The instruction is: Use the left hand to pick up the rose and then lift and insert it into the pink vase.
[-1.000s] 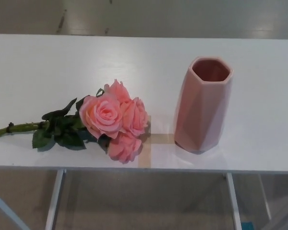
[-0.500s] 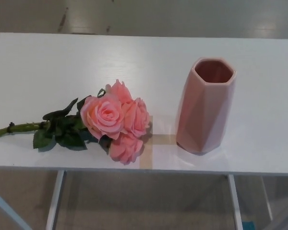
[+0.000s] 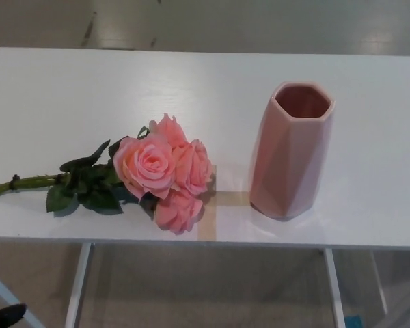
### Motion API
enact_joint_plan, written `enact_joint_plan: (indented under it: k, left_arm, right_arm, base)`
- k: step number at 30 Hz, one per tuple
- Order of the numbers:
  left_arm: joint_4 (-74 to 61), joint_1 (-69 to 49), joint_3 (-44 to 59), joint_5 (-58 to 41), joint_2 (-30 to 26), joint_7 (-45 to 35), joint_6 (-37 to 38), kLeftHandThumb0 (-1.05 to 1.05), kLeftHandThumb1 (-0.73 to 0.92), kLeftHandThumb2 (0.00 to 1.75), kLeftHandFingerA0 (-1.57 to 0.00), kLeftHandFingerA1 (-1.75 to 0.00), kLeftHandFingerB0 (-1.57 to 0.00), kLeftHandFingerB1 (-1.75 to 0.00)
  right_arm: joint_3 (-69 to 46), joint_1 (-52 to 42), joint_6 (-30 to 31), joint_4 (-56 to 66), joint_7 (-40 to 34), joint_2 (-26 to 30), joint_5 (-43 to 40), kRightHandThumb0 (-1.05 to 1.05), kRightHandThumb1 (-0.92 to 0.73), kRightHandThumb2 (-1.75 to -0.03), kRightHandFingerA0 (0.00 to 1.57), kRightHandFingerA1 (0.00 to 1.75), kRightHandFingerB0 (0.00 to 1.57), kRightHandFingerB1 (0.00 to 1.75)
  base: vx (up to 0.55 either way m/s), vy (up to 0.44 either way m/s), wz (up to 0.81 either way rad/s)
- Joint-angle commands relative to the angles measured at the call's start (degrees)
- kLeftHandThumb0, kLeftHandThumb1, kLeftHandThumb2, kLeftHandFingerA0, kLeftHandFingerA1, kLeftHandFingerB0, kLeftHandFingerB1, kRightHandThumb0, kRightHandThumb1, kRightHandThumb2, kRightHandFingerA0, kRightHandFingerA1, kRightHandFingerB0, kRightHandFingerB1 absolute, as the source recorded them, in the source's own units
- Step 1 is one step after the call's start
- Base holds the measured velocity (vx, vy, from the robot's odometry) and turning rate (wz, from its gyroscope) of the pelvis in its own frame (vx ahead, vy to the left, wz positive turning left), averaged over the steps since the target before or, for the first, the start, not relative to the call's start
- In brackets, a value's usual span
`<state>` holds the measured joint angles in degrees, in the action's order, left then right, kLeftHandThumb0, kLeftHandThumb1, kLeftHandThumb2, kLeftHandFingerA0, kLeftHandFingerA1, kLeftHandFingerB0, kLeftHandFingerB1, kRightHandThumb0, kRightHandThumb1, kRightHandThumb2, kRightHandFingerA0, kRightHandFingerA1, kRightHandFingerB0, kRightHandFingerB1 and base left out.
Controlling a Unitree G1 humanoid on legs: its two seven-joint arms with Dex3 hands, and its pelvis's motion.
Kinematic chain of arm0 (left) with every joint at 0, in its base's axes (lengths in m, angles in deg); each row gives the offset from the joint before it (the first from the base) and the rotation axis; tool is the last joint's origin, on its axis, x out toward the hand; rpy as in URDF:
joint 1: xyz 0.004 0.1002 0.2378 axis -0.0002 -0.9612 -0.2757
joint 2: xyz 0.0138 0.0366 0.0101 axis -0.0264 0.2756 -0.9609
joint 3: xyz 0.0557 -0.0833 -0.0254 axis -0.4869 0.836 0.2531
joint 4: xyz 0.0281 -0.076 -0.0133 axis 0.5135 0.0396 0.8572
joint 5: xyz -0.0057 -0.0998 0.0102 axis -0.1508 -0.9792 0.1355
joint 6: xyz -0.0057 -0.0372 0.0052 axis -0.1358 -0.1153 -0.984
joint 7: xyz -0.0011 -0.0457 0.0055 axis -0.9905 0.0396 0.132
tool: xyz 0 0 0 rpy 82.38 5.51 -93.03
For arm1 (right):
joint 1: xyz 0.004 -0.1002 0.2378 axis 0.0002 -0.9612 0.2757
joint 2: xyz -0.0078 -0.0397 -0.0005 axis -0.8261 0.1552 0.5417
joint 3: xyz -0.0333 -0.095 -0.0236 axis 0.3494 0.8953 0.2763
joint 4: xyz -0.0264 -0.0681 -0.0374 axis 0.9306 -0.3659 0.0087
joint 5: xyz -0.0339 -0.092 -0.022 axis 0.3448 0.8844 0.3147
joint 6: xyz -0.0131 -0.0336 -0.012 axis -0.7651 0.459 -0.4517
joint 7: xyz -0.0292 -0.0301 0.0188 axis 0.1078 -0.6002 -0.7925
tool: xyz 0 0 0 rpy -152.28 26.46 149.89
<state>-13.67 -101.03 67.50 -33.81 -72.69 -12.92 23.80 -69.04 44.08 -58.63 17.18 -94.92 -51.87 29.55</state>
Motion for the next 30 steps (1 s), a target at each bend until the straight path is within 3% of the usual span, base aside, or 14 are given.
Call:
enact_joint_plan:
  k: [1,6,8,11,13,18,20,23,24,25,28,29,30]
  left_arm:
    - [-36.91,-12.79,-6.36,-24.09,-15.06,-37.12,-15.8,-0.29,0.43,0.53,-0.47,-0.48,-0.34,-0.34]
    - [-44.36,-15.32,-3.95,-29.39,-17.37,-38.03,-17.62,-0.28,0.43,0.53,-0.46,-0.48,-0.35,-0.34]
    - [-51.97,-17.13,-0.18,-36.77,-19.35,-39.59,-19.41,-0.31,0.41,0.52,-0.47,-0.49,-0.33,-0.33]
    - [-53.2,-17.71,0.48,-37.7,-19.71,-39.53,-20.06,-0.31,0.41,0.52,-0.47,-0.49,-0.33,-0.33]
    - [-61.33,-18.88,5.38,-46.24,-21.36,-38.57,-22.24,-0.34,0.41,0.52,-0.48,-0.5,-0.32,-0.33]
    - [-67.8,-17.75,10.12,-52.96,-20.96,-35.48,-21.03,-0.32,0.39,0.51,-0.47,-0.51,-0.34,-0.34]
    - [-69.93,-16.38,11.38,-54.39,-20.16,-33.27,-19.41,-0.4,0.35,0.61,-0.45,-0.55,-0.31,-0.41]
    - [-73.41,-13.66,13.66,-55.98,-18.39,-23.56,-17.37,-0.4,0.35,0.61,-0.39,-0.53,-0.33,-0.42]
    - [-74.11,-12.59,13.78,-55.97,-17.77,-20.39,-17.12,-0.34,0.39,0.52,-0.41,-0.48,-0.35,-0.35]
    - [-74.71,-11.15,13.77,-55.25,-17.01,-16.55,-16.74,-0.41,0.35,0.61,-0.37,-0.52,-0.32,-0.41]
    - [-75.12,-10.75,14.11,-55.23,-16.67,-15.36,-17.13,-0.41,0.35,0.61,-0.37,-0.52,-0.32,-0.41]
    - [-74.14,-3.55,12.26,-48.08,-15.02,-7.31,-17.07,-0.35,0.38,0.51,-0.38,-0.41,-0.3,-0.32]
    - [-72.4,2.24,10.88,-40.79,-14.13,-2.99,-17.63,-0.42,0.34,0.6,-0.31,-0.43,-0.25,-0.36]
  right_arm:
    - [0.28,0.2,-0.48,-0.82,-0.57,0.75,-0.26,-0.15,-0.59,-0.57,0.62,0.5,0.55,0.46]
    - [0.26,0.01,-0.54,-0.58,-0.4,0.56,-0.36,-0.15,-0.59,-0.57,0.62,0.49,0.55,0.46]
    - [0.24,0.17,-0.35,-0.72,-0.56,0.57,-0.35,-0.16,-0.59,-0.57,0.61,0.49,0.54,0.45]
    - [0.25,0.2,-0.35,-0.76,-0.59,0.57,-0.33,-0.16,-0.59,-0.57,0.61,0.49,0.54,0.45]
    - [0.11,0.16,-0.59,-0.59,-0.09,0.65,-0.54,-0.16,-0.59,-0.57,0.61,0.49,0.54,0.45]
    - [0.09,0.44,-0.37,-0.58,-0.43,0.63,-0.52,-0.16,-0.59,-0.57,0.61,0.49,0.54,0.45]
    - [0.12,0.51,-0.32,-0.59,-0.49,0.67,-0.48,-0.16,-0.59,-0.57,0.61,0.49,0.54,0.45]
    - [0.26,0.71,-0.56,-0.9,-0.79,0.74,-0.24,-0.15,-0.59,-0.57,0.61,0.49,0.55,0.46]
    - [0.12,0.75,-0.51,-0.95,-0.66,0.74,-0.39,-0.15,-0.59,-0.57,0.61,0.49,0.55,0.46]
    - [0.07,0.82,-0.39,-0.99,-0.66,0.72,-0.45,-0.15,-0.59,-0.57,0.61,0.49,0.55,0.46]
    - [0.06,0.85,-0.36,-1.01,-0.69,0.7,-0.45,-0.15,-0.59,-0.57,0.61,0.49,0.55,0.46]
    - [-0.08,0.99,-0.17,-0.93,-0.46,0.74,-0.64,-0.14,-0.59,-0.57,0.62,0.49,0.55,0.46]
    - [-0.2,1.06,-0.08,-0.9,-0.4,0.7,-0.78,-0.14,-0.59,-0.57,0.62,0.49,0.55,0.46]
  base:
    - [0.0,0.0,0.0]
    - [0.0,0.0,0.0]
    - [0.0,0.0,0.0]
    - [0.0,0.0,0.0]
    - [0.0,0.0,0.0]
    - [0.0,0.0,0.0]
    - [0.0,0.0,0.0]
    - [0.0,0.0,0.0]
    - [0.0,0.0,0.0]
    - [0.0,0.0,0.0]
    - [0.0,0.0,0.0]
    - [0.0,0.0,0.0]
    - [0.0,0.0,0.0]
